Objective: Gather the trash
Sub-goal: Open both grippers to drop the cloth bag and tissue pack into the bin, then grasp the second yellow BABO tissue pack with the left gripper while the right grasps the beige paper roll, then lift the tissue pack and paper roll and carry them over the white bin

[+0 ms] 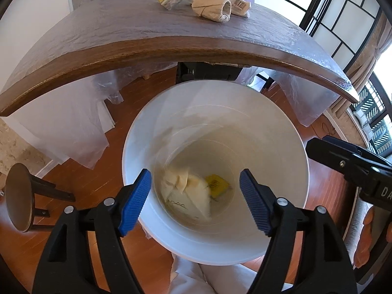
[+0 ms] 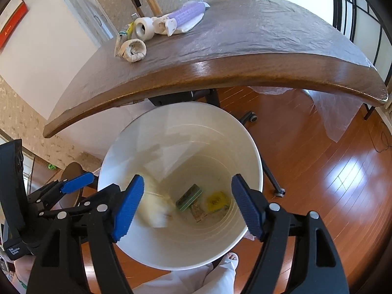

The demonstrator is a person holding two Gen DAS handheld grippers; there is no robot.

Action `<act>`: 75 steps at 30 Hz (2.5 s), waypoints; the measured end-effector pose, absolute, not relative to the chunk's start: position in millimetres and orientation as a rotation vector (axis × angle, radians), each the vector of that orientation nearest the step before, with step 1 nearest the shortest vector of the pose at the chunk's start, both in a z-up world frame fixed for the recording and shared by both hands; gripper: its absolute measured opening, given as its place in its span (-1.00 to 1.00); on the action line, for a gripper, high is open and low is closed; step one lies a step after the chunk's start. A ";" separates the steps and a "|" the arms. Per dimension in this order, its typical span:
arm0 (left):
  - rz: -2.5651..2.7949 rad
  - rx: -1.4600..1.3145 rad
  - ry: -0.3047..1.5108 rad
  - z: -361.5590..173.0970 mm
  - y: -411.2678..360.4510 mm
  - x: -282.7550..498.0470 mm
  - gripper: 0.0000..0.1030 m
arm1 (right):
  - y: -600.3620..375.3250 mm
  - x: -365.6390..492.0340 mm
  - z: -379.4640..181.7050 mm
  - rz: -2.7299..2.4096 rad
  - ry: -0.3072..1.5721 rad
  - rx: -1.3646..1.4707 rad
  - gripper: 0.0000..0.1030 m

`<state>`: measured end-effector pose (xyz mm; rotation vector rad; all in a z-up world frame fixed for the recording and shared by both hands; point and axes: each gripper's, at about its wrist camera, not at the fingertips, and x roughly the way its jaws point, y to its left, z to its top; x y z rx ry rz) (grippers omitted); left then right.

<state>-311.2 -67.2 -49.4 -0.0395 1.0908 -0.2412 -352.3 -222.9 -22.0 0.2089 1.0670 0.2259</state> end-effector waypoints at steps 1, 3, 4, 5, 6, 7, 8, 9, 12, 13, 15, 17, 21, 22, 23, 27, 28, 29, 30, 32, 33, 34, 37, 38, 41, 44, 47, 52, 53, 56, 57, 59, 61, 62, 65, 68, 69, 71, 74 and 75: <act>-0.240 -0.037 1.088 -48.8 -67.2 -311.7 0.53 | -223.1 -352.2 -22.0 0.225 1.066 0.209 0.42; -0.235 -0.036 1.081 -46.8 -65.8 -312.4 0.54 | -223.7 -354.0 -19.7 0.224 1.062 0.206 0.42; -0.235 -0.043 1.076 -45.2 -64.2 -313.0 0.54 | -224.0 -355.3 -18.1 0.222 1.058 0.203 0.42; -0.237 -0.052 1.073 -43.2 -62.6 -313.5 0.54 | -223.7 -356.1 -17.3 0.222 1.053 0.200 0.42; -0.236 -0.064 1.067 -39.7 -59.8 -314.1 0.55 | -223.7 -357.4 -14.3 0.219 1.043 0.193 0.42; -0.234 -0.076 1.059 -35.0 -57.1 -314.9 0.55 | -223.2 -359.0 -9.7 0.217 1.026 0.184 0.42; -0.236 -0.089 1.048 -30.6 -53.6 -315.4 0.55 | -221.6 -360.0 -4.4 0.220 1.005 0.173 0.42; -0.239 -0.109 1.029 -21.9 -48.3 -315.8 0.56 | -221.4 -361.7 0.6 0.225 0.987 0.164 0.42; -0.232 -0.136 0.960 5.7 -35.3 -314.1 0.77 | -216.6 -365.7 18.9 0.241 0.923 0.133 0.48; -0.229 -0.137 0.924 19.3 -29.1 -312.0 0.79 | -213.8 -365.1 25.2 0.246 0.903 0.125 0.48; -0.223 -0.133 0.888 37.4 -21.2 -305.2 0.86 | -208.6 -361.9 34.2 0.254 0.881 0.110 0.48; -0.223 -0.136 0.862 51.3 -14.9 -296.1 0.88 | -202.0 -357.6 42.0 0.264 0.860 0.100 0.48; -0.242 -0.162 0.846 66.3 -4.1 -271.0 0.88 | -182.2 -344.5 52.7 0.267 0.827 0.055 0.48; -0.247 -0.170 0.842 68.8 -1.9 -263.5 0.88 | -178.5 -342.1 54.7 0.266 0.820 0.048 0.48; -0.251 -0.174 0.840 69.7 -1.1 -258.3 0.88 | -174.8 -339.4 56.8 0.265 0.812 0.041 0.48; -0.284 -0.183 0.845 69.4 -3.9 -237.6 0.88 | -161.7 -329.2 61.2 0.267 0.794 0.023 0.48; -0.292 -0.177 0.842 69.8 -5.1 -232.6 0.88 | -159.0 -325.6 60.2 0.269 0.794 0.019 0.48; -0.292 -0.167 0.840 70.1 -7.9 -228.0 0.88 | -155.5 -320.1 59.2 0.273 0.796 0.011 0.48; -0.292 -0.161 0.840 69.6 -9.7 -222.5 0.88 | -152.5 -315.5 57.8 0.273 0.799 0.005 0.48; -0.297 -0.168 0.847 66.4 -10.2 -213.9 0.88 | -147.7 -307.4 56.2 0.279 0.805 -0.006 0.48; -0.298 -0.174 0.850 65.5 -9.4 -209.3 0.88 | -145.5 -301.6 55.1 0.283 0.807 -0.010 0.48; -0.300 -0.178 0.851 64.7 -10.3 -202.7 0.88 | -144.6 -297.2 54.7 0.289 0.808 -0.011 0.48; -0.288 -0.167 0.856 60.5 -15.6 -184.1 0.88 | -144.4 -276.3 50.1 0.318 0.819 -0.009 0.48; -0.284 -0.160 0.859 58.8 -18.1 -175.2 0.88 | -144.9 -268.7 48.0 0.332 0.823 -0.008 0.47; -0.262 -0.143 0.870 54.2 -27.4 -153.6 0.88 | -144.7 -248.7 43.1 0.366 0.838 -0.014 0.45; -0.246 -0.147 0.886 47.1 -33.4 -131.8 0.88 | -145.0 -229.6 39.1 0.407 0.846 -0.007 0.44; -0.237 -0.158 0.904 38.9 -36.6 -116.4 0.88 | -144.0 -212.7 31.7 0.445 0.869 -0.009 0.38; -0.224 -0.149 0.928 27.3 -40.1 -104.0 0.86 | -139.2 -197.4 20.5 0.490 0.907 -0.019 0.30; -0.223 -0.153 0.934 25.6 -39.0 -101.9 0.83 | -139.3 -195.1 19.0 0.495 0.915 -0.014 0.29; -0.226 -0.160 0.949 21.6 -36.3 -95.9 0.60 | -137.1 -190.3 16.2 0.507 0.920 -0.007 0.29; -0.235 -0.160 0.954 20.4 -35.2 -95.2 0.45 | -135.7 -187.5 15.3 0.508 0.919 -0.013 0.29; -0.245 -0.153 0.959 18.6 -35.9 -94.4 0.29 | -132.5 -185.0 15.3 0.507 0.919 -0.023 0.27; -0.257 -0.137 0.953 19.6 -36.6 -96.0 0.17 | -131.9 -182.6 15.6 0.507 0.926 -0.016 0.10; -0.258 -0.129 0.949 19.5 -37.3 -95.5 0.16 | -131.7 -181.5 15.9 0.507 0.933 -0.008 -0.01; -0.273 -0.117 0.951 20.8 -37.1 -93.8 0.15 | -131.3 -178.0 18.5 0.507 0.935 -0.001 -0.18; -0.277 -0.125 0.957 19.0 -34.9 -93.1 0.13 | -128.8 -178.4 19.6 0.506 0.928 -0.012 -0.27; -0.282 -0.125 0.956 18.6 -33.8 -93.3 0.12 | -129.6 -178.5 19.0 0.507 0.929 -0.013 -0.28; -0.286 -0.130 0.953 19.0 -31.6 -93.4 0.10 | -128.1 -180.5 19.9 0.502 0.921 -0.016 -0.28; -0.277 -0.150 0.943 20.9 -27.2 -94.2 0.08 | -131.7 -186.9 23.8 0.490 0.903 -0.009 -0.28; -0.276 -0.152 0.942 21.7 -26.4 -94.7 0.08 | -133.3 -186.9 24.9 0.487 0.899 -0.006 -0.28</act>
